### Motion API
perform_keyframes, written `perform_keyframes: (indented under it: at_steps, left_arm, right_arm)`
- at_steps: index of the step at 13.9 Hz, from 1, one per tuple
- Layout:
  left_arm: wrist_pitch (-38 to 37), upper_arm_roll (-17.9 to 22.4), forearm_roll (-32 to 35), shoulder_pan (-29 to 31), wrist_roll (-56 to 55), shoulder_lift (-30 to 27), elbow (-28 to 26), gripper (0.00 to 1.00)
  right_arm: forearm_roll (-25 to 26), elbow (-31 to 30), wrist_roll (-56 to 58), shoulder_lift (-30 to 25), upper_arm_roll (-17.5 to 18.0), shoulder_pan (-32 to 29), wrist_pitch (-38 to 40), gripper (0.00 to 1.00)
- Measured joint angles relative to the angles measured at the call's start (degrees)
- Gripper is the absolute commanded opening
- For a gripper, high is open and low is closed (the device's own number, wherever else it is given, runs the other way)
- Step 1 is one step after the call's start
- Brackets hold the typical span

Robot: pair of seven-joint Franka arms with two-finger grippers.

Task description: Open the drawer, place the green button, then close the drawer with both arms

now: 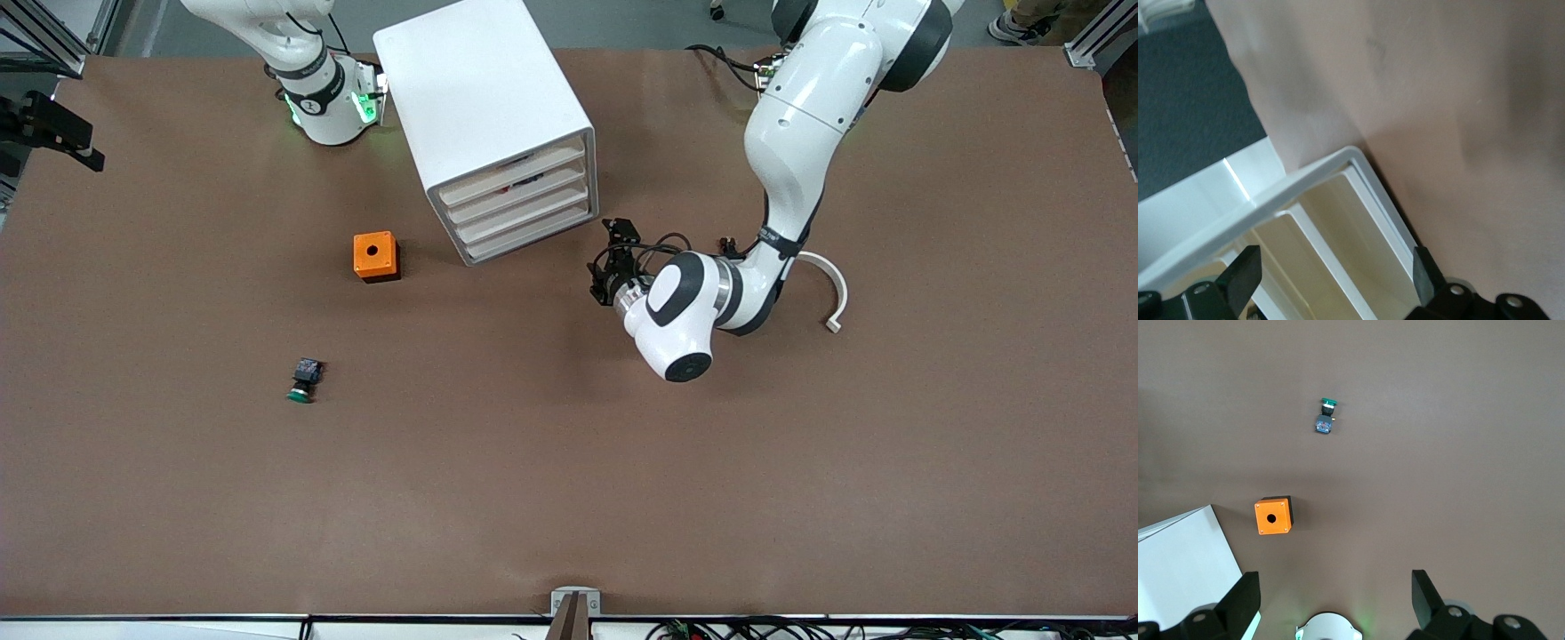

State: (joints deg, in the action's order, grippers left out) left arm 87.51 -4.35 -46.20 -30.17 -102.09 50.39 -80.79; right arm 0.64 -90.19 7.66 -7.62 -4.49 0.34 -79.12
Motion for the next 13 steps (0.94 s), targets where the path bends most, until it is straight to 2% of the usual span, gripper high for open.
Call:
perform_keyframes:
  at_steps: [5,6,8,9,13]
  left_arm:
    - [-1.34,-0.01,-7.37,-0.92,-4.47,2.75,0.01,1.00]
    - [-1.47,-0.01,-8.09,-1.23,-5.15,3.66,0.01,0.81]
    - [-1.83,-0.04,-8.95,-2.26,-5.88,5.15,0.01,0.58]
    - [-2.36,-0.10,-9.21,-2.76,-5.91,5.53,0.02,0.54]
    - [-6.32,-0.86,-11.35,-3.59,-6.42,5.65,-0.09,0.53]
  right_arm:
    - [-0.01,0.00,0.00,0.00,-1.00,-0.15,0.10,1.00]
    - [-0.21,0.00,0.00,0.00,-1.33,-0.22,0.18,1.00]
    - [-0.51,0.00,0.00,-0.01,-1.50,-0.58,0.36,1.00]
    - [-0.54,0.00,0.00,-0.01,-1.50,-0.68,0.41,1.00]
    - [-0.60,0.00,0.00,-0.01,-1.49,-0.71,0.46,1.00]
